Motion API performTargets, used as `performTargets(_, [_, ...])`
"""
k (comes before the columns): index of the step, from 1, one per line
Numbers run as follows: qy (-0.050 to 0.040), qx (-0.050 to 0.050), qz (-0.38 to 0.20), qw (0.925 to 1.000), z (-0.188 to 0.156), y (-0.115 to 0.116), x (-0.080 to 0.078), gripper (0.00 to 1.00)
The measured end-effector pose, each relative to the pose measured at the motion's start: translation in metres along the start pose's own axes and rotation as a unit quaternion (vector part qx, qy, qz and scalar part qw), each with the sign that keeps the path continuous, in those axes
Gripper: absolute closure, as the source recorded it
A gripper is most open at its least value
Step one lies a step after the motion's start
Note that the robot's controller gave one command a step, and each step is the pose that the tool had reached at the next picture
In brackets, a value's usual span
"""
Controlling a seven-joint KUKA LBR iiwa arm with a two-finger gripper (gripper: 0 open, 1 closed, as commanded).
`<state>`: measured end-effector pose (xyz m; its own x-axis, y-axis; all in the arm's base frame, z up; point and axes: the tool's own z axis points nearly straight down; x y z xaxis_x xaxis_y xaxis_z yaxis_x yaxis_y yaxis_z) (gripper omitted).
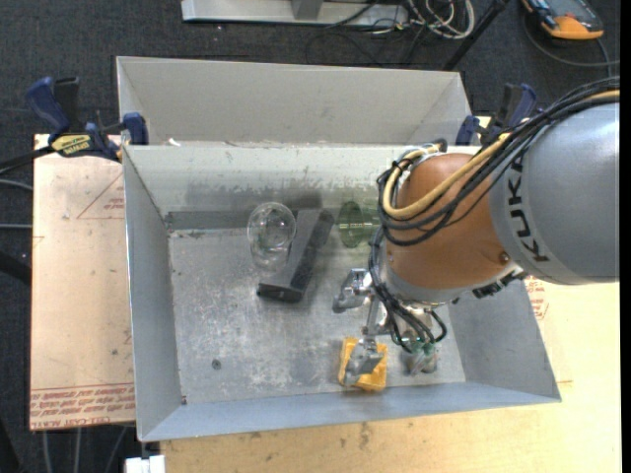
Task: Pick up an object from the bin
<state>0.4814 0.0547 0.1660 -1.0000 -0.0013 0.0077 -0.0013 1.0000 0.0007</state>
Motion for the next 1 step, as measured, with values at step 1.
performTargets(1, [-0.0035,0.0,0.001,1.0,-0.0029,-0.0003,-0.0018,0.0])
